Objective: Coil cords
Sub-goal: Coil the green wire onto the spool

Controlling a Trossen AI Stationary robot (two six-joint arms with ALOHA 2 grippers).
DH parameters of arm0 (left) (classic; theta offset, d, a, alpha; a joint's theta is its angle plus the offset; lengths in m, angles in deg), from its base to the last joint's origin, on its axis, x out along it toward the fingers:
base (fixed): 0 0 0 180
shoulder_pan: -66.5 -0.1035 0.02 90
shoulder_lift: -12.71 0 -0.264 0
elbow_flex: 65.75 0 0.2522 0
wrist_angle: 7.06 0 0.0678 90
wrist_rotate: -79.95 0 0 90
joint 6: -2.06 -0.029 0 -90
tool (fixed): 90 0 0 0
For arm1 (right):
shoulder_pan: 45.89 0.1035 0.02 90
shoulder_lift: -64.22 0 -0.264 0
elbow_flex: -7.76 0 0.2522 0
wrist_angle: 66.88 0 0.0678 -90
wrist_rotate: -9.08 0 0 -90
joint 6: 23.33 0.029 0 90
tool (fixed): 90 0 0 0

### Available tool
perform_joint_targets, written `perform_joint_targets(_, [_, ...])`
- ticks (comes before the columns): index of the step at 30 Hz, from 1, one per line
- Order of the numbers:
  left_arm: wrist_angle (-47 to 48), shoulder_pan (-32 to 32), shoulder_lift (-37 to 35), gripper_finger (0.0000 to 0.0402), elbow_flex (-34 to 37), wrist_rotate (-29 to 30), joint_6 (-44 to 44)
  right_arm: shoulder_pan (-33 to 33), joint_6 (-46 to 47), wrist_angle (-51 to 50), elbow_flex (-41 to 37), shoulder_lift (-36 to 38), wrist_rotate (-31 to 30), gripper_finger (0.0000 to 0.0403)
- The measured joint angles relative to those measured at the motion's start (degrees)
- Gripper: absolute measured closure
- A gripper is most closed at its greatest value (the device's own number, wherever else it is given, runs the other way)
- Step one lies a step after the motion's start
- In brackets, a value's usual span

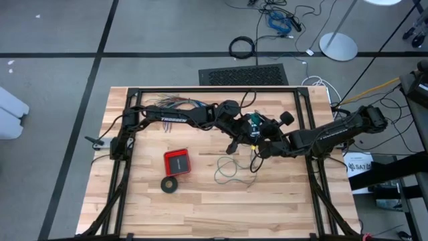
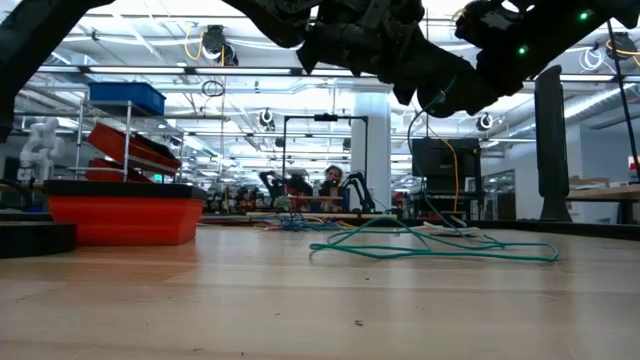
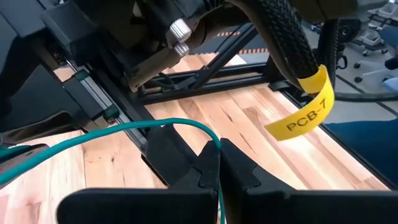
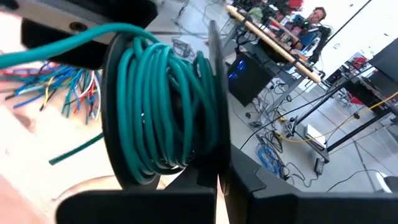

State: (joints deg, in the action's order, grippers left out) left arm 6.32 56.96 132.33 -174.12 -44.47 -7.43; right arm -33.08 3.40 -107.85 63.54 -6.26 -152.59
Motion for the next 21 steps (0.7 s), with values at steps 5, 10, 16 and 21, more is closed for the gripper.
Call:
perform_joint_targets(5, [0.4, 0.2, -0.1, 0.0401, -0.1, 3.0, 0.1, 0.0, 2.3, 0.0, 0.0, 0.0, -0.7, 0.0403])
perform_joint_targets(10, [1.7, 0.3, -2.3, 0.0401, 0.1, 7.1, -0.7, 0.1, 5.5, 0.9, 0.1, 0.1, -1.5, 0.0403])
perform_joint_targets(16, [4.1, 1.3, -4.9, 0.0401, 0.1, 12.2, -5.4, 0.2, 6.5, 2.7, 0.4, 1.2, -1.7, 0.0403])
perform_joint_targets(21, [3.6, 2.4, -5.2, 0.0401, 0.1, 13.7, -6.3, 0.3, 1.0, 6.6, 0.3, 2.6, -1.2, 0.0403])
